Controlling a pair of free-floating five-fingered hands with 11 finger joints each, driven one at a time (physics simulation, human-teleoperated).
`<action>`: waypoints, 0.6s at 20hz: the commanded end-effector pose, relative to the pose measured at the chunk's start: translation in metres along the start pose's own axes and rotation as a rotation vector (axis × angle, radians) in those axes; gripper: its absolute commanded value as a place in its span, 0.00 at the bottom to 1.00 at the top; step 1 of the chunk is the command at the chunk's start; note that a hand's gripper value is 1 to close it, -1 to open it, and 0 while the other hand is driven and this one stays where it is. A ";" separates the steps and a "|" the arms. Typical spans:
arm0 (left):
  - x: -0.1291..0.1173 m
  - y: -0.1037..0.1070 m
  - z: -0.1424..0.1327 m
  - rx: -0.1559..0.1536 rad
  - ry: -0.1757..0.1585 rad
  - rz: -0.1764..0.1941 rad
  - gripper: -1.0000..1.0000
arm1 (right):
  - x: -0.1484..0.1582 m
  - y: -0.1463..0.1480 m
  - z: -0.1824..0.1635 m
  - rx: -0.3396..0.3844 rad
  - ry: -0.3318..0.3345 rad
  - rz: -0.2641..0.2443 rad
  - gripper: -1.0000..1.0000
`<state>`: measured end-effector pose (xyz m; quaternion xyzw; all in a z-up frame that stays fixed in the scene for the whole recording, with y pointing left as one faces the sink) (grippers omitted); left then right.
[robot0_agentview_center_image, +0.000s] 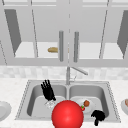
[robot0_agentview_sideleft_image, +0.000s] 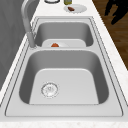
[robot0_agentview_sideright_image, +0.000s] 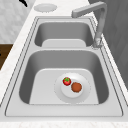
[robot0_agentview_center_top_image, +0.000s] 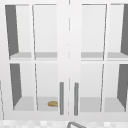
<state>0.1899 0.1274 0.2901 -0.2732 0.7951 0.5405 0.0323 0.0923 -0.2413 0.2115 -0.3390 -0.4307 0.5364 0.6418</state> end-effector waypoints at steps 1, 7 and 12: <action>0.001 -0.003 -0.007 0.099 0.081 0.010 0.00 | 0.000 0.000 0.000 0.000 0.000 0.000 0.50; 0.005 -0.005 -0.015 0.104 0.097 0.019 0.00 | 0.000 0.000 0.000 0.000 0.000 0.000 0.50; 0.008 -0.007 -0.023 0.112 0.107 0.022 0.00 | 0.000 0.000 0.000 0.000 0.000 0.000 0.50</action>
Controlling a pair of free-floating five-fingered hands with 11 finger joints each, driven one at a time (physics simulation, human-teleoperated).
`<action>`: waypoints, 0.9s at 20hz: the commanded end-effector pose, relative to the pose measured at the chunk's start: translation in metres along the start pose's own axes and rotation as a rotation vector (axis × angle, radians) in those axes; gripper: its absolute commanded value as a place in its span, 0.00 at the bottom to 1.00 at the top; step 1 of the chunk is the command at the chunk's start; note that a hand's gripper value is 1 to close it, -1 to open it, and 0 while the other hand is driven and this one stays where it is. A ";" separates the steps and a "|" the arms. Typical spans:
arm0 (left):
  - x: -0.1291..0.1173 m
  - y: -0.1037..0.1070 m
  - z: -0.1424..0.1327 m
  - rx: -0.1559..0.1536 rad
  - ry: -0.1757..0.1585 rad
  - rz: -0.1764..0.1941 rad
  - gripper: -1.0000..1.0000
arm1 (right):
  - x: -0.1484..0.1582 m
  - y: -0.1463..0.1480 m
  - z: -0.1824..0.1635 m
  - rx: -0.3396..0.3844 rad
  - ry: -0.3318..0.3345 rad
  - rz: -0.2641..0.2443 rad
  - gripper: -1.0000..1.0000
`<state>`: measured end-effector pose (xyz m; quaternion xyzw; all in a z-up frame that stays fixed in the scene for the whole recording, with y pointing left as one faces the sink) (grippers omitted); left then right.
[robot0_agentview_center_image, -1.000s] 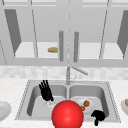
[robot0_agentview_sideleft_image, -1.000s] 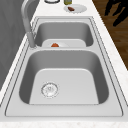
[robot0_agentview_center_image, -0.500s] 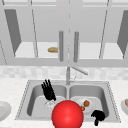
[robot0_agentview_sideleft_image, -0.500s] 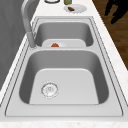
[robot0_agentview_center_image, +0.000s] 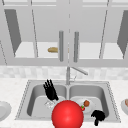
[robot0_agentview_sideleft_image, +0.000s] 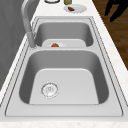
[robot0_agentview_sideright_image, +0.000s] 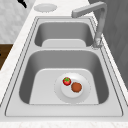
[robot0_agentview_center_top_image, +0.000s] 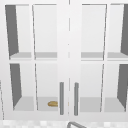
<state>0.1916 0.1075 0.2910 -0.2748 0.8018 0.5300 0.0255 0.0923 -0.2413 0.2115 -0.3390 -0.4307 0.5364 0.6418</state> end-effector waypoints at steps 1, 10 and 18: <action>0.003 -0.002 -0.006 0.093 0.090 0.015 0.00 | 0.000 0.000 0.000 0.000 0.000 0.000 0.50; 0.004 -0.002 -0.009 0.104 0.119 0.002 0.00 | 0.000 0.000 0.000 0.000 0.000 0.000 0.50; -0.001 -0.004 -0.010 0.025 0.010 0.011 0.00 | 0.000 0.000 0.000 0.000 0.000 0.000 0.50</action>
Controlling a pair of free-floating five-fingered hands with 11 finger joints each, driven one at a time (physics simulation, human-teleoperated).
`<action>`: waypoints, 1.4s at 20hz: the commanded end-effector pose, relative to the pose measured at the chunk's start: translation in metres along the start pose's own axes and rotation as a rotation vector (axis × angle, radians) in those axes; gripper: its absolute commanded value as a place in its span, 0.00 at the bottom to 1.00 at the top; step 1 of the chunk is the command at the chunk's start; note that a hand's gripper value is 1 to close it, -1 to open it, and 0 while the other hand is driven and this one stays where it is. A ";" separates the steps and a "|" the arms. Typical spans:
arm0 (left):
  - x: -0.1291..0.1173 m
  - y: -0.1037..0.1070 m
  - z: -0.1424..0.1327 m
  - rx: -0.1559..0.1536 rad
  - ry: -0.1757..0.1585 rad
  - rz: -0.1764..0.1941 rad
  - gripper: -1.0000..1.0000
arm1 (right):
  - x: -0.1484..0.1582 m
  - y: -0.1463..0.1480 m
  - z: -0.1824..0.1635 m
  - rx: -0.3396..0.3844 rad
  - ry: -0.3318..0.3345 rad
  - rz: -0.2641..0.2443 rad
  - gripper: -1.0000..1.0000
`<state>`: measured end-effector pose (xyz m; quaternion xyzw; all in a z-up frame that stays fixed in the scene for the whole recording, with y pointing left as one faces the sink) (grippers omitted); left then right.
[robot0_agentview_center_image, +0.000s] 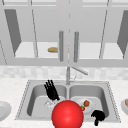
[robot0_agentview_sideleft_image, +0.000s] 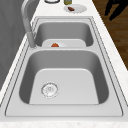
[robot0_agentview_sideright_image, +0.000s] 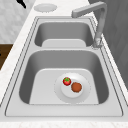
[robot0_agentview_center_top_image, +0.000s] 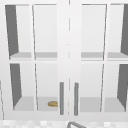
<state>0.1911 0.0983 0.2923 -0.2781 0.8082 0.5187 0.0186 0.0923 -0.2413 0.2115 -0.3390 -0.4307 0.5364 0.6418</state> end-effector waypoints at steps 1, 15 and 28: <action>-0.005 -0.003 -0.001 -0.002 -0.004 0.013 0.00 | 0.000 0.000 0.000 0.000 0.000 0.000 0.50; -0.006 0.022 -0.049 0.144 0.041 -0.031 0.00 | 0.000 0.000 0.000 0.000 0.000 0.000 0.50; -0.003 0.014 -0.080 0.178 0.038 -0.009 0.00 | 0.000 0.000 0.000 0.000 0.000 0.000 0.50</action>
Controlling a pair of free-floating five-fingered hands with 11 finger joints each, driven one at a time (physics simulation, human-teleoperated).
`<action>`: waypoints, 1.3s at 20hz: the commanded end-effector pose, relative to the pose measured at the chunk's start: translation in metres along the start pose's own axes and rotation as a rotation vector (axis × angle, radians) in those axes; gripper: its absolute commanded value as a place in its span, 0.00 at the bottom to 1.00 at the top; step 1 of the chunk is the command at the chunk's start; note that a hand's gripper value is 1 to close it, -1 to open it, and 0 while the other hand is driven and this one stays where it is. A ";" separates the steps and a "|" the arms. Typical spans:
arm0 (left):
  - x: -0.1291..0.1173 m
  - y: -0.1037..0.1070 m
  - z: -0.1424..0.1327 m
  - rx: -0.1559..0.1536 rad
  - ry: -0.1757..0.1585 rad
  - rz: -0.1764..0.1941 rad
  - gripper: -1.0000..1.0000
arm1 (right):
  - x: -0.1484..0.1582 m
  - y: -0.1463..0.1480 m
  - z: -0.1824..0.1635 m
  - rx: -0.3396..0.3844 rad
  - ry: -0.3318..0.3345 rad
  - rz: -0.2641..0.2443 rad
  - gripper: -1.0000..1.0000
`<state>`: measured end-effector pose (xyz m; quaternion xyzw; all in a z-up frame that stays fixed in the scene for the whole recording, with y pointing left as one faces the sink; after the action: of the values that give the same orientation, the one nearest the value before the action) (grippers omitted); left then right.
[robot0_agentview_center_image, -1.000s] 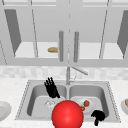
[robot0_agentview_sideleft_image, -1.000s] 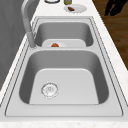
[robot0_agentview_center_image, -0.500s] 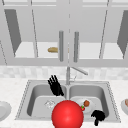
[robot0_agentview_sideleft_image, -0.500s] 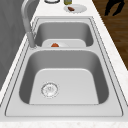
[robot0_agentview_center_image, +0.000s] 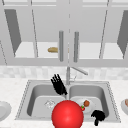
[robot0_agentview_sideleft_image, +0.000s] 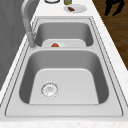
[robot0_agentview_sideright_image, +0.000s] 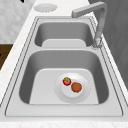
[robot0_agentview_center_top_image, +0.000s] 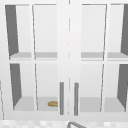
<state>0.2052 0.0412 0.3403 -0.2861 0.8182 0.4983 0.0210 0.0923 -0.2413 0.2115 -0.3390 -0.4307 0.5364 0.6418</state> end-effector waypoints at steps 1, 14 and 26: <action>-0.001 -0.003 -0.008 0.136 0.023 -0.001 0.00 | 0.000 0.000 0.000 0.000 0.000 0.000 0.50; -0.018 0.014 -0.031 0.143 0.033 -0.023 0.00 | 0.000 0.000 0.000 0.000 0.000 0.000 0.50; -0.032 0.018 -0.041 0.187 0.030 -0.112 0.00 | 0.000 0.000 0.000 0.000 0.000 0.000 0.50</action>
<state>0.2334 0.0280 0.3860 -0.3073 0.8241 0.4745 0.0351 0.0923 -0.2413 0.2115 -0.3390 -0.4307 0.5364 0.6418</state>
